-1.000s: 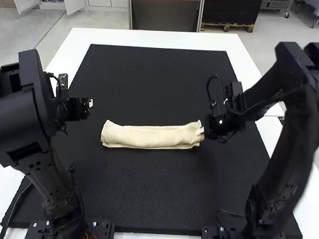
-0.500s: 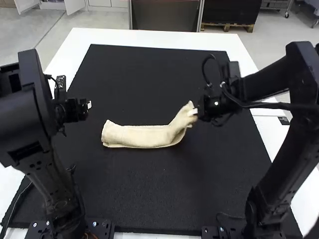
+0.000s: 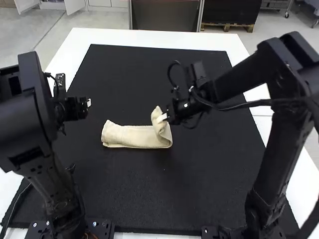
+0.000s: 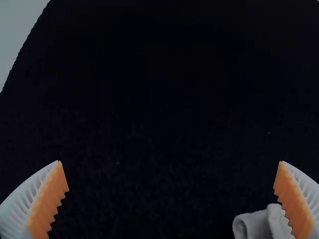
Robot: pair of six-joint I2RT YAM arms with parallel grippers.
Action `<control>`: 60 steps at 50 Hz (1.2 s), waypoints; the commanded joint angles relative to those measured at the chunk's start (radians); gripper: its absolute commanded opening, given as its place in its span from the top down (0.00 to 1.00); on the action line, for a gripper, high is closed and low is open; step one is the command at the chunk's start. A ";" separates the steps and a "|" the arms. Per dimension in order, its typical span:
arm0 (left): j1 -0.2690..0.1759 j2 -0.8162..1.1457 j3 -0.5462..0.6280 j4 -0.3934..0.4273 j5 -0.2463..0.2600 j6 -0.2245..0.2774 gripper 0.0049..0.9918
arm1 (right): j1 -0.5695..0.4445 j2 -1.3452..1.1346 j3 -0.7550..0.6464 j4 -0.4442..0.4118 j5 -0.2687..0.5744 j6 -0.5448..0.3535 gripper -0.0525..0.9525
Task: Fold the towel.
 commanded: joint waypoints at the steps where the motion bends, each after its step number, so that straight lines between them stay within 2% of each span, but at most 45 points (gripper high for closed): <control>1: 0.008 -0.025 -0.013 0.012 0.021 -0.012 0.02 | 0.054 0.029 0.070 0.016 -0.001 0.028 0.97; 18: 0.008 -0.057 -0.065 0.033 0.022 -0.021 0.02 | 0.150 0.160 0.210 0.017 -0.001 0.044 0.97; 60: 0.004 -0.069 -0.073 0.031 0.027 -0.031 0.02 | 0.238 0.417 0.507 0.025 -0.001 0.056 0.97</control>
